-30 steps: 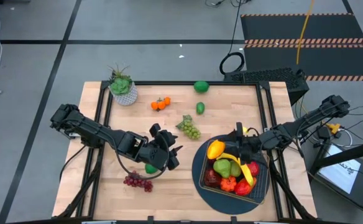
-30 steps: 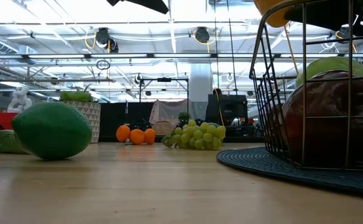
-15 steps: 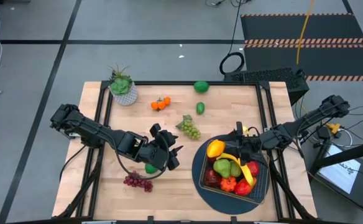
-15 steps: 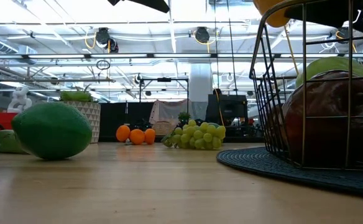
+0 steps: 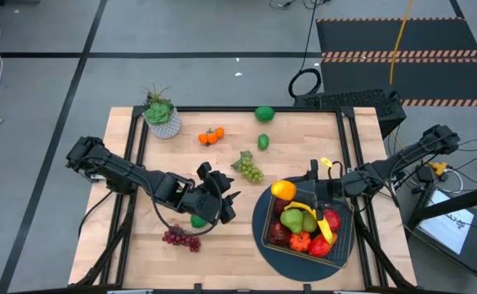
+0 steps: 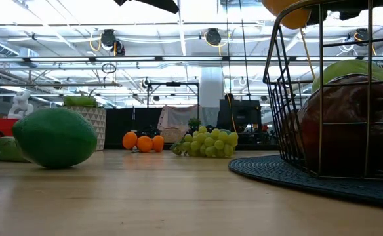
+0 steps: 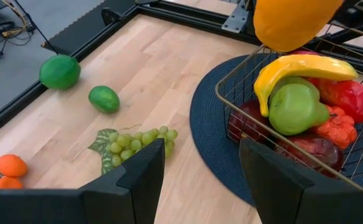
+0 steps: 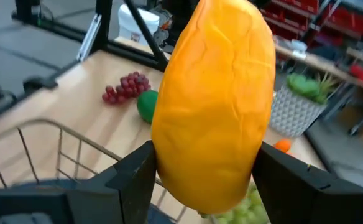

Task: Build produce basket
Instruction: Put the mango into the gold wire basket

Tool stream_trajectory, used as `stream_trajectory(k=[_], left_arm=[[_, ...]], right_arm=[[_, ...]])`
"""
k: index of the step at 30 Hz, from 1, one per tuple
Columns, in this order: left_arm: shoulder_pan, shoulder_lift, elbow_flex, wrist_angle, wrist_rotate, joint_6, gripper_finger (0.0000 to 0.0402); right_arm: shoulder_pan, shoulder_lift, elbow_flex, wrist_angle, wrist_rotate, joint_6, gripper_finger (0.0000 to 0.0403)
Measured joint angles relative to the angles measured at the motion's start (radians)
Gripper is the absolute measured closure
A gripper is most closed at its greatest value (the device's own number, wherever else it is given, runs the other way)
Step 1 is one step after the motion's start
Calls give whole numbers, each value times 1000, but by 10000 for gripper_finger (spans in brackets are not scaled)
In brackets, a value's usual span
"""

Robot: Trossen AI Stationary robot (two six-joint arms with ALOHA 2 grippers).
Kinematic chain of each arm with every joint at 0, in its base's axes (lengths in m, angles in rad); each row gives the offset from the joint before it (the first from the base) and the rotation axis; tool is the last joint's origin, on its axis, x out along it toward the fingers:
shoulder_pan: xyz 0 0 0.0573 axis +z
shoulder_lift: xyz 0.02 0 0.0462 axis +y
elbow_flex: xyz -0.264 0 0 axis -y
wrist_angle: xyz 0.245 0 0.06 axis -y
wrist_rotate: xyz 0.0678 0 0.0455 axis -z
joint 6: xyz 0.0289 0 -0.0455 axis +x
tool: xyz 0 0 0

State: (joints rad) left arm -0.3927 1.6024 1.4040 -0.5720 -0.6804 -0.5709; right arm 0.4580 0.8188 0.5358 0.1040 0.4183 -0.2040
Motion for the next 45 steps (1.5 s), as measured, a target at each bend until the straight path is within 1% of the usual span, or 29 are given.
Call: stream_trajectory(k=[13, 24, 30, 35, 45], left_arm=[[0, 0, 0, 0, 0, -1, 195], [0, 0, 0, 1, 0, -9, 195], [0, 0, 0, 1, 0, -10, 195], [0, 0, 0, 1, 0, -10, 195], [0, 0, 0, 1, 0, -10, 195]], right_arm=[[0, 0, 0, 3, -1, 458, 170], [0, 0, 0, 4, -1, 689, 170], [0, 0, 1, 23, -1, 745, 170], [0, 1, 1, 63, -1, 717, 170], [2, 1, 1, 64, -4, 696, 170]])
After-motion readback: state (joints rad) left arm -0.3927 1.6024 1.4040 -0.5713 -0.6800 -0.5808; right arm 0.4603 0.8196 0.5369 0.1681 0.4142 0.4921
